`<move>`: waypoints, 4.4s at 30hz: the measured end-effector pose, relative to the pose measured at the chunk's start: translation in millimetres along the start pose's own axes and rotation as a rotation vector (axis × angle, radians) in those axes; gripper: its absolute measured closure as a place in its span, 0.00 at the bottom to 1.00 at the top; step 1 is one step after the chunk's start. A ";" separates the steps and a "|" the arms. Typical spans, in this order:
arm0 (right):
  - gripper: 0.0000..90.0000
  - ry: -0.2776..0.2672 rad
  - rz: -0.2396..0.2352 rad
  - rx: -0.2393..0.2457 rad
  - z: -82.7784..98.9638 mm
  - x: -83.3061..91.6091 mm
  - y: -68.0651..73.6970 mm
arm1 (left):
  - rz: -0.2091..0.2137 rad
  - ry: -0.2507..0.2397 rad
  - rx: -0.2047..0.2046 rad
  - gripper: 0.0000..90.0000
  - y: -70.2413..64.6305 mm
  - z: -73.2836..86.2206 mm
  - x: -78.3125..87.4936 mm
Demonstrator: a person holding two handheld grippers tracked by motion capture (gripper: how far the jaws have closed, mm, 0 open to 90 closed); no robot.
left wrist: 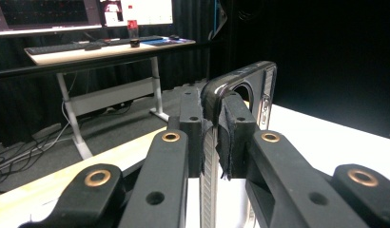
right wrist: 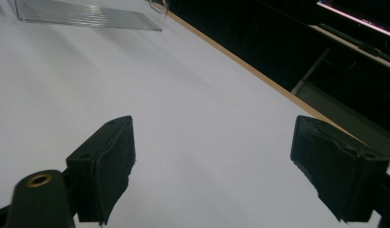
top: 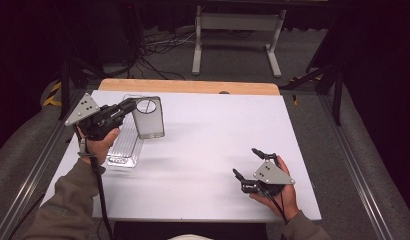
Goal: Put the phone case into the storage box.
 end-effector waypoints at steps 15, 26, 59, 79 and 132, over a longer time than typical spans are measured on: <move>0.18 0.010 -0.014 0.021 -0.4 -3.3 4.8 | -0.031 0.009 -0.019 0.91 13.8 -34.2 -5.1; 0.18 0.016 -0.028 0.035 -1.8 -6.6 9.9 | -0.079 0.041 -0.042 0.91 31.1 -35.3 -8.6; 0.18 0.055 -0.019 0.010 -2.8 -21.8 8.0 | -0.149 0.092 -0.039 0.91 119.2 -12.0 -57.4; 0.19 0.083 -0.020 -0.011 1.5 -24.2 9.7 | -0.139 0.096 -0.011 0.91 146.3 9.2 -78.0; 0.21 0.037 -0.009 0.001 -10.2 -13.7 6.8 | -0.230 0.080 0.005 0.83 165.3 21.0 -77.3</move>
Point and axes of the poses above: each handheld gripper's, and its own axes: x roughly backward along the jaws, z roughly out of its underside, y roughly to its left, the point moved 7 cm from there along -x, roughly forward along the jaws, and after that the axes turned 14 degrees about x, right-handed, at the moved point
